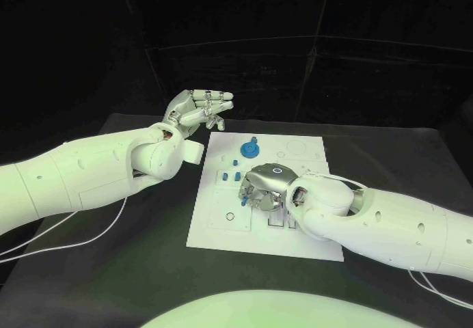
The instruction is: Assemble the parts on the task board
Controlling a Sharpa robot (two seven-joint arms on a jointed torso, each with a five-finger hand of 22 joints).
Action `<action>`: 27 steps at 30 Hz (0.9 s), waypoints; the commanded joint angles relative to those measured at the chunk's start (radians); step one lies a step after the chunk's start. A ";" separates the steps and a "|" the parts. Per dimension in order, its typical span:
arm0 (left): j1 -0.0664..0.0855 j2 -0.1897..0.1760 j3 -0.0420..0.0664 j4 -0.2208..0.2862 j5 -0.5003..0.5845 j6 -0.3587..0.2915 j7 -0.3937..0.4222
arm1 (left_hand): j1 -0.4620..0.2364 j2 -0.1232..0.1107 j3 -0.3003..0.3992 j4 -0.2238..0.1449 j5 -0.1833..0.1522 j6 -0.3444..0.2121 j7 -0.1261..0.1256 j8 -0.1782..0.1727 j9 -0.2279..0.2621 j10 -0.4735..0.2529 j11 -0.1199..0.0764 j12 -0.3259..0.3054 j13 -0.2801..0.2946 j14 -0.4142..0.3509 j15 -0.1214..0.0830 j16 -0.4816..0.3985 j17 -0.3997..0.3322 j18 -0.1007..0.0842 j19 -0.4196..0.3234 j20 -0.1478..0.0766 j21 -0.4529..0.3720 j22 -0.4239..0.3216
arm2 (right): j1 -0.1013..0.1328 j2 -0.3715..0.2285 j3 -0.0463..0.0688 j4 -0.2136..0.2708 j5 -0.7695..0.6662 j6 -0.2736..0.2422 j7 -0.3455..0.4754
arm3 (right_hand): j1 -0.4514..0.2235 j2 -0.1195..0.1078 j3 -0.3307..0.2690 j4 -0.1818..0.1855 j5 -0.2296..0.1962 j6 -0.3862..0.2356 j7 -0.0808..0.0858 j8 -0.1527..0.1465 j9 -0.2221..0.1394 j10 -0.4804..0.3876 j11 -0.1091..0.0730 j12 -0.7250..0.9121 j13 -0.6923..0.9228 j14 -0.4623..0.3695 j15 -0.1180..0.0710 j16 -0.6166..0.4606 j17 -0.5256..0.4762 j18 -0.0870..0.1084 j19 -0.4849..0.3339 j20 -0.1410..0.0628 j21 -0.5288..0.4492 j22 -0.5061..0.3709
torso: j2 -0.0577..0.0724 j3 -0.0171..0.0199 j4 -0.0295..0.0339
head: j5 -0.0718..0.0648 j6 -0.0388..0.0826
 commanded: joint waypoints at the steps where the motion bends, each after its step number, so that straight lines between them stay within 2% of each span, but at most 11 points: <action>1: 0.002 0.001 0.001 0.001 0.003 0.011 0.008 | -0.001 0.007 -0.002 -0.006 -0.003 0.005 0.002 0.005 -0.001 -0.008 0.001 0.005 0.002 -0.006 -0.002 -0.005 -0.001 0.013 -0.006 0.002 -0.004 -0.002 | 0.001 0.003 -0.005 -0.002 -0.006 0.013 0.010 | -0.011 -0.002 0.004 0.000 0.004 0.000 0.005 0.002 0.002 -0.002 0.004 -0.006 -0.001 0.038 -0.004 0.002 -0.001 -0.015 -0.001 0.002 -0.002 -0.001 | 0.000 -0.0003 -0.0005 | 0.000 0.000; 5: 0.002 0.001 0.001 0.000 0.003 0.010 0.009 | -0.001 0.007 -0.002 -0.006 -0.003 0.005 0.002 0.005 -0.001 -0.008 0.001 0.005 0.002 -0.006 -0.002 -0.005 -0.001 0.013 -0.006 0.002 -0.004 -0.002 | 0.001 0.002 -0.024 0.000 -0.006 0.017 0.010 | -0.012 -0.002 0.004 0.000 0.004 0.000 0.005 0.002 0.002 -0.002 0.004 -0.006 -0.001 0.038 -0.004 0.000 -0.004 -0.014 -0.001 0.002 -0.002 -0.001 | 0.000 -0.0002 -0.0002 | 0.002 -0.004; 9: 0.002 0.002 0.001 -0.001 0.003 0.010 0.008 | -0.001 0.007 -0.002 -0.006 -0.003 0.005 0.002 0.005 -0.001 -0.008 0.001 0.005 0.002 -0.006 -0.002 -0.005 -0.001 0.013 -0.006 0.002 -0.004 -0.002 | 0.001 0.004 -0.032 -0.001 -0.006 0.020 0.011 | -0.012 -0.002 0.004 0.000 0.004 0.000 0.005 0.002 0.002 -0.002 0.004 -0.006 -0.001 0.038 -0.004 0.000 -0.004 -0.014 -0.001 0.002 -0.002 -0.001 | 0.000 -0.0002 0.0002 | 0.002 -0.005; 22: 0.002 0.003 0.001 -0.004 0.003 0.012 0.007 | -0.001 0.007 -0.002 -0.006 -0.003 0.005 0.002 0.005 -0.001 -0.008 0.001 0.005 0.002 -0.006 -0.002 -0.005 -0.001 0.013 -0.006 0.002 -0.004 -0.002 | 0.001 0.008 -0.037 -0.002 -0.004 0.015 0.014 | -0.026 -0.008 0.003 -0.001 0.006 -0.005 0.006 0.000 0.001 -0.007 0.005 -0.008 -0.001 0.037 -0.003 -0.001 -0.007 -0.013 -0.006 0.003 -0.007 -0.008 | 0.000 0.0000 -0.0006 | 0.003 -0.005; 27: 0.002 0.003 0.001 -0.005 0.003 0.013 0.006 | -0.001 0.007 -0.002 -0.006 -0.003 0.005 0.002 0.005 -0.001 -0.008 0.001 0.005 0.002 -0.006 -0.002 -0.005 -0.001 0.013 -0.006 0.002 -0.004 -0.002 | 0.001 0.007 -0.037 -0.007 0.001 0.001 0.008 | -0.062 -0.030 0.003 0.005 0.011 -0.097 0.038 -0.009 -0.007 -0.095 0.036 -0.053 -0.008 0.030 0.022 -0.011 -0.026 -0.006 -0.035 0.019 -0.034 -0.045 | 0.000 -0.0001 -0.0005 | 0.004 -0.004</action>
